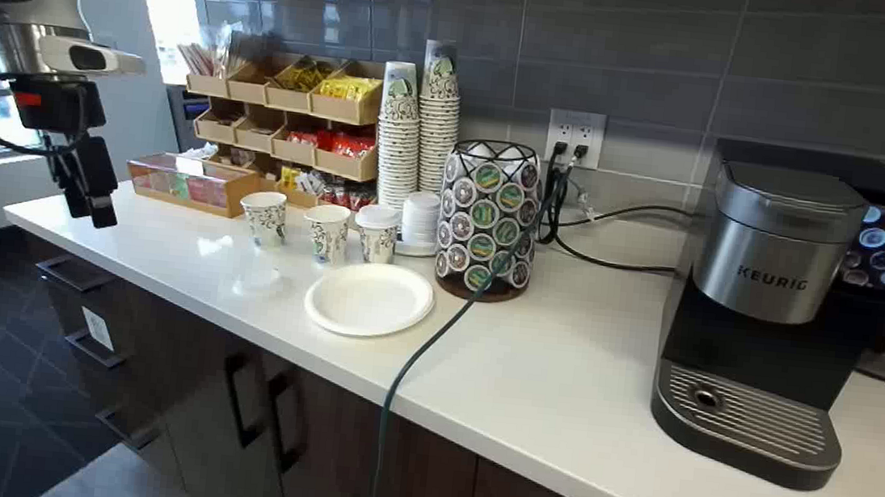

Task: Pick up the leftmost paper cup and pour its contents into the paper cup to the immediate right, put the paper cup back on the kitchen counter

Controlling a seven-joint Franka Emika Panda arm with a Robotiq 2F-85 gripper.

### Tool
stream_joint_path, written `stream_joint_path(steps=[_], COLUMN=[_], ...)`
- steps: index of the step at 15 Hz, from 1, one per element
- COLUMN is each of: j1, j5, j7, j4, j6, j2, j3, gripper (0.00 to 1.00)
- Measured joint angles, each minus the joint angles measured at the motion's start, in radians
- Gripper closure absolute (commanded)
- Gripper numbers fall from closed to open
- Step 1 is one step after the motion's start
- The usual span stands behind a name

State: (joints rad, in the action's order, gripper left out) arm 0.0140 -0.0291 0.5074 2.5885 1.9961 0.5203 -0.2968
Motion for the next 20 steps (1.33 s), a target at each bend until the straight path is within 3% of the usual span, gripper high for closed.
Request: stream_joint_path(steps=[10, 20], j1=[0.015, 0.062], j5=[0.002, 0.065], j7=[0.001, 0.062], j4=[-0.045, -0.363], j6=[0.000, 0.114], j2=[-0.034, -0.405], j3=[-0.002, -0.039], gripper=[0.00, 0.00])
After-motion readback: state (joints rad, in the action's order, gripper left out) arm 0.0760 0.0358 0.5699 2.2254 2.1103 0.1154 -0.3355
